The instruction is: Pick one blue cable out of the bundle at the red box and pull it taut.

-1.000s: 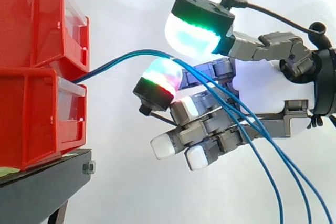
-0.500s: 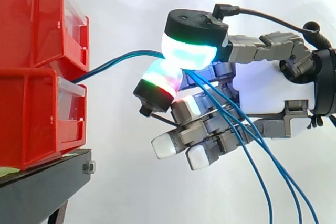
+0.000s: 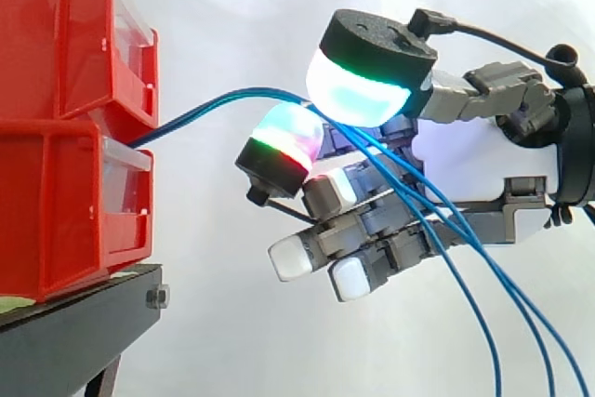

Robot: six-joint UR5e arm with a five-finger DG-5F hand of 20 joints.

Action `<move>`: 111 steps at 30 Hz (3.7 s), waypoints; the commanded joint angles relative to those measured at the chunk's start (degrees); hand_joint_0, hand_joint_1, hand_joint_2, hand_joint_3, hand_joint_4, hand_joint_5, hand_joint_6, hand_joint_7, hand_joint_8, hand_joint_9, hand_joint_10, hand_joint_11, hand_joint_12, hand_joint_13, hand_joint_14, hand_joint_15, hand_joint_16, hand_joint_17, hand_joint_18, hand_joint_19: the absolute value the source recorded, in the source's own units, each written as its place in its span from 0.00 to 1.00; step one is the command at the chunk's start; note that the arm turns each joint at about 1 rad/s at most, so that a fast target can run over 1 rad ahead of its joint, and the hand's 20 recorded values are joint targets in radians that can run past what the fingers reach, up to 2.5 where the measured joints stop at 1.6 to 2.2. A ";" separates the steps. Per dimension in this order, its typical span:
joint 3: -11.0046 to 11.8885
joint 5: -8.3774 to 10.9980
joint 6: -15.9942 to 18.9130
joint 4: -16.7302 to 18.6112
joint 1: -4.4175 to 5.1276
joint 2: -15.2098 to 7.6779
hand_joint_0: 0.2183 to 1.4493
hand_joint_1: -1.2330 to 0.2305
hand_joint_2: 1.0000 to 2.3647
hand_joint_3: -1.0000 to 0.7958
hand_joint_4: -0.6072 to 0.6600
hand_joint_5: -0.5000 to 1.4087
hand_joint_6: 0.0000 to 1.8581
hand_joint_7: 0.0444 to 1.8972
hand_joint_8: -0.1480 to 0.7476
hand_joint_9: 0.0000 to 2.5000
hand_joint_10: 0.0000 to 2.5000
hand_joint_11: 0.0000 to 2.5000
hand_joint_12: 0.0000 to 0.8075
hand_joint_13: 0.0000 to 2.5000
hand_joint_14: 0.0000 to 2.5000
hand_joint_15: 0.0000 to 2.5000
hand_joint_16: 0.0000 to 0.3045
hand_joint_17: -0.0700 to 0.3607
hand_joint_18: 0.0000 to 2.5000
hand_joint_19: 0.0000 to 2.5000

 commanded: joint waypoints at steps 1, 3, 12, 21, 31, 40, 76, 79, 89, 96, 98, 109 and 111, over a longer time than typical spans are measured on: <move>0.01 -0.01 0.15 0.07 0.00 0.00 0.23 0.26 0.00 0.28 0.69 0.16 0.45 0.61 0.65 0.37 0.01 0.41 0.63 0.33 0.00 0.15 0.23 0.52 0.37 0.19; 0.01 -0.01 0.24 -0.02 0.00 0.00 0.24 0.28 0.00 0.28 0.69 0.16 0.45 0.61 0.65 0.38 0.01 0.40 0.63 0.33 0.00 0.14 0.23 0.52 0.37 0.19; 0.01 -0.01 0.32 -0.02 0.00 0.00 0.31 0.34 0.01 0.37 0.68 0.17 0.45 0.66 0.64 0.40 0.01 0.41 0.60 0.34 0.00 0.15 0.21 0.50 0.38 0.19; 0.01 -0.01 0.32 -0.02 0.00 0.00 0.33 0.29 0.01 0.41 0.68 0.17 0.46 0.65 0.63 0.39 0.01 0.41 0.60 0.34 0.00 0.14 0.21 0.50 0.38 0.19; 0.01 -0.01 1.03 -0.02 0.00 0.00 0.40 0.23 0.01 0.39 0.60 0.16 0.47 0.63 0.61 0.38 0.01 0.41 0.59 0.34 0.00 0.14 0.20 0.48 0.36 0.18; 0.01 -0.01 2.52 -0.11 0.00 0.00 0.42 0.21 0.01 0.35 0.58 0.16 0.47 0.62 0.60 0.37 0.01 0.40 0.58 0.32 0.00 0.14 0.20 0.48 0.36 0.17; 0.01 -0.36 3.49 -1.60 0.00 0.00 0.32 0.27 0.02 0.43 0.52 0.17 0.42 0.67 0.61 0.37 0.01 0.38 0.58 0.30 0.00 0.14 0.21 0.49 0.34 0.19; 0.01 -0.27 3.49 -1.60 0.00 0.00 0.33 0.25 0.02 0.43 0.52 0.17 0.44 0.65 0.60 0.36 0.01 0.38 0.58 0.30 0.00 0.14 0.21 0.49 0.34 0.19; 0.01 -0.36 3.49 -1.60 0.00 0.00 0.36 0.22 0.01 0.37 0.53 0.16 0.44 0.62 0.59 0.35 0.01 0.39 0.58 0.29 0.00 0.14 0.20 0.49 0.33 0.19; 0.01 -0.36 3.58 -1.60 0.00 0.00 0.34 0.21 0.01 0.36 0.53 0.16 0.44 0.63 0.58 0.38 0.01 0.49 0.58 0.29 0.00 0.14 0.21 0.49 0.33 0.18; 0.01 -0.36 3.58 -1.60 0.00 0.00 0.35 0.21 0.01 0.34 0.53 0.16 0.44 0.63 0.58 0.39 0.01 0.53 0.58 0.29 0.00 0.14 0.21 0.49 0.33 0.18; 0.01 -0.36 3.58 -1.60 0.00 0.00 0.32 0.22 0.01 0.32 0.53 0.16 0.44 0.62 0.57 0.41 0.00 0.62 0.58 0.29 0.00 0.14 0.21 0.49 0.33 0.19; 0.01 -0.36 3.49 -1.60 0.00 0.00 0.31 0.22 0.00 0.30 0.53 0.16 0.44 0.62 0.57 0.41 0.00 0.62 0.59 0.29 0.00 0.14 0.21 0.49 0.33 0.19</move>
